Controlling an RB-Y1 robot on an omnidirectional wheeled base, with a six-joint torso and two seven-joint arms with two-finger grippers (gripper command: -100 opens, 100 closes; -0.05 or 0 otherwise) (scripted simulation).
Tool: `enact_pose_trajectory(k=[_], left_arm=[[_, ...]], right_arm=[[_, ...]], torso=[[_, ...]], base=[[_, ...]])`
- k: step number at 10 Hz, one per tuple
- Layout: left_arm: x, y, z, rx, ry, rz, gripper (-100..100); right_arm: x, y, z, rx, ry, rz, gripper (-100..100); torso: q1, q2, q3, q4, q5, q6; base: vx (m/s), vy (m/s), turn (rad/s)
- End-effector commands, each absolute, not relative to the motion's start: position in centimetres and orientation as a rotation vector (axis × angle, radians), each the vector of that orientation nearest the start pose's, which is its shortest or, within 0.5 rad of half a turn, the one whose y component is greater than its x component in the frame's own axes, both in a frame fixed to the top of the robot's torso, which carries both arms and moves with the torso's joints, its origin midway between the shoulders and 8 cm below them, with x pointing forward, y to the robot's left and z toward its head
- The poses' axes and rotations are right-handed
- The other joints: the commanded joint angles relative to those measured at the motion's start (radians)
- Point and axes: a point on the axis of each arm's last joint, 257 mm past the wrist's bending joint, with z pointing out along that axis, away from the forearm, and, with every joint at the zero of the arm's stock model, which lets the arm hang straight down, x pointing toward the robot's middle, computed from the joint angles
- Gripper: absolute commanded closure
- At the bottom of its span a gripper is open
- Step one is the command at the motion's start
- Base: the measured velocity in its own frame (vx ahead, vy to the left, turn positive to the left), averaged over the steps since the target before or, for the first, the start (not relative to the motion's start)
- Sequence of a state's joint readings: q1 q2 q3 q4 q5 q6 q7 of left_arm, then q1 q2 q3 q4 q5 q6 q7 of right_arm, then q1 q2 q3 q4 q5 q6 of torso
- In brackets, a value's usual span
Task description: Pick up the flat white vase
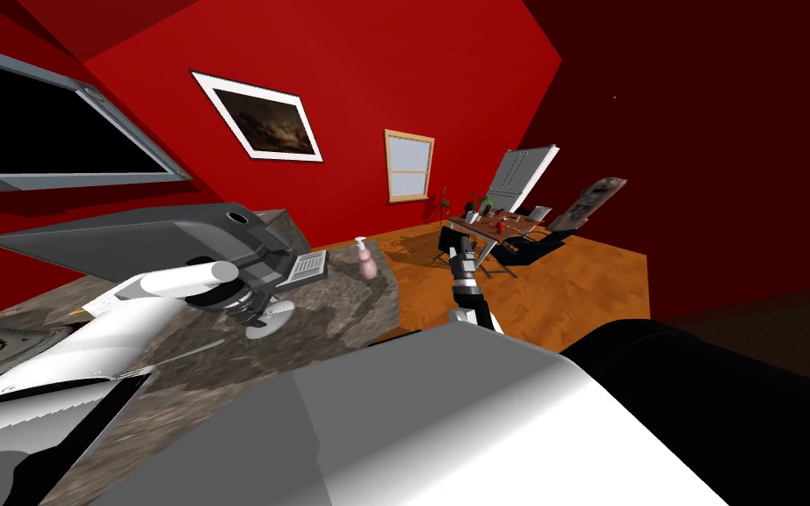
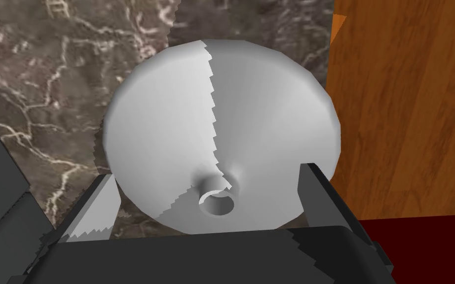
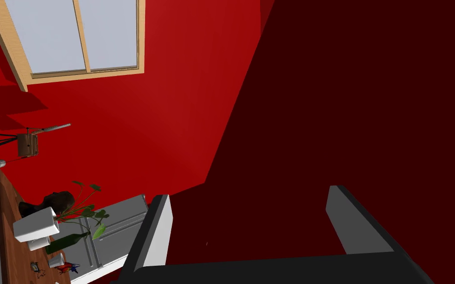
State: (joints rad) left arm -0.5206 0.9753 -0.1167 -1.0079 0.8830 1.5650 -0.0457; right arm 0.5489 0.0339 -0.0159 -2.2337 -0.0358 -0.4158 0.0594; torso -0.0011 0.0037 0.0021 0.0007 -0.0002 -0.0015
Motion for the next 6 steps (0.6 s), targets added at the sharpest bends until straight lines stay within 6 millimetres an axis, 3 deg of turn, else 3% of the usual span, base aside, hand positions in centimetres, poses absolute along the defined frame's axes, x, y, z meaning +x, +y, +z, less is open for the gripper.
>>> enact_pose_trajectory(k=[1, 3, 4, 6], left_arm=[[39.8, 54.73, -28.98, -2.359, 1.905, -0.01, -100], [39.63, 54.7, -29.14, -2.364, 1.908, -0.005, -100], [39.64, 54.75, -29.16, -2.365, 1.905, -0.006, 100], [39.62, 54.76, -29.15, -2.365, 1.906, -0.005, 100]], right_arm=[[35.71, -30.28, -2.98, 0.819, 0.695, 1.194, 0], [35.71, -30.28, -2.98, 0.819, 0.695, 1.194, 0], [35.71, -30.28, -2.98, 0.819, 0.695, 1.193, 0], [35.71, -30.28, -2.98, 0.819, 0.695, 1.193, 0]], torso=[[0.0, 0.0, 0.0, 0.0, 0.0, 0.0], [0.0, 0.0, 0.0, 0.0, 0.0, 0.0], [0.001, -0.001, -0.001, 0.0, 0.0, 0.0], [0.002, -0.002, -0.002, -0.001, 0.001, 0.0]], base=[[-0.032, -0.022, -0.098], [-0.02, -0.013, -0.027], [0.0, 0.0, 0.0], [0.0, 0.0, 0.0]])
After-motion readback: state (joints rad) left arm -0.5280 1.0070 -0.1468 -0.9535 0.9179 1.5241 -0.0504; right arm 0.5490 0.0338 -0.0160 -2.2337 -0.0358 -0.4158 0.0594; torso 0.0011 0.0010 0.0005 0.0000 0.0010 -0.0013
